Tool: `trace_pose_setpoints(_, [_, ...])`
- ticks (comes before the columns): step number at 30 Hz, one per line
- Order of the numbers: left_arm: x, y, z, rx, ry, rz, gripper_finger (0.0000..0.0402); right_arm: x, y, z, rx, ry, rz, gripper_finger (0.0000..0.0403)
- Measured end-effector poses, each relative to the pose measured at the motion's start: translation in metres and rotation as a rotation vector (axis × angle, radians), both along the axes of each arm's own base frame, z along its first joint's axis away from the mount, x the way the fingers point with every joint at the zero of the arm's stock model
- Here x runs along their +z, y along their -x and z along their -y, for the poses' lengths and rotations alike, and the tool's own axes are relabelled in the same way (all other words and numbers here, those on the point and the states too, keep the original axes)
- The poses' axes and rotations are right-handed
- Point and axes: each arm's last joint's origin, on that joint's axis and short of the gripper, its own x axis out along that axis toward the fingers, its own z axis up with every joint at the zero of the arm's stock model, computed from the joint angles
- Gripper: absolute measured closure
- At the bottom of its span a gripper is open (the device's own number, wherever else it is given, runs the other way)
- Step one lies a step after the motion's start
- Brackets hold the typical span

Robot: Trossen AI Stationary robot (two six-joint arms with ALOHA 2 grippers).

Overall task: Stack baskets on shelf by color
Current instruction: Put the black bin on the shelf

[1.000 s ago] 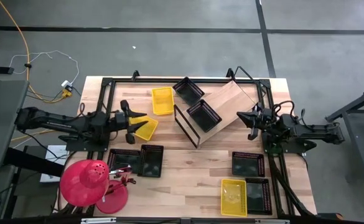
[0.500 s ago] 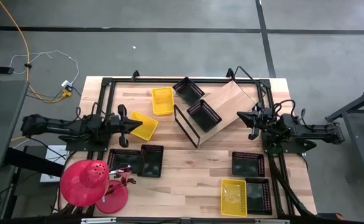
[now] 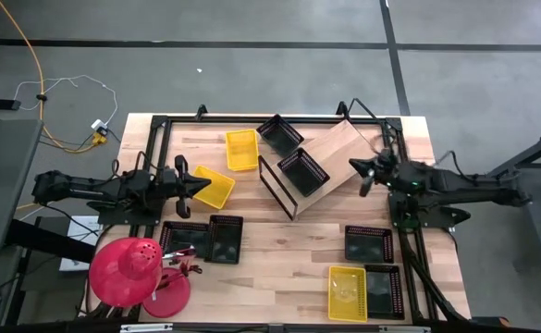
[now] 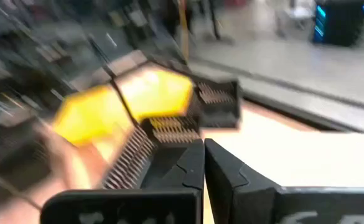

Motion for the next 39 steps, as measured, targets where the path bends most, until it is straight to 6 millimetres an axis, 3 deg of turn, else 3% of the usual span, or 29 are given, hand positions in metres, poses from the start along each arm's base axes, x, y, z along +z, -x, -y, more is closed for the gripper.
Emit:
trace_pose_setpoints(7, [0.0, 0.001, -0.002, 0.07, 0.043, 0.012, 0.0401, 0.007, -0.053, 0.027, -0.049, -0.066, -0.282, 0.0403])
trace_pose_setpoints(14, [0.0, 0.001, -0.002, 0.064, 0.052, 0.015, 0.0401, -0.011, -0.089, 0.064, -0.06, -0.178, -0.46, 0.0403])
trace_pose_setpoints(24, [0.0, 0.001, -0.002, 0.067, 0.059, 0.017, 0.0401, -0.035, -0.116, 0.09, -0.043, -0.263, -0.499, 0.0403])
trace_pose_setpoints(39, [-0.001, 0.001, -0.002, 0.064, 0.066, 0.016, 0.0401, -0.05, -0.131, 0.087, 0.027, -0.322, -0.47, 0.0403])
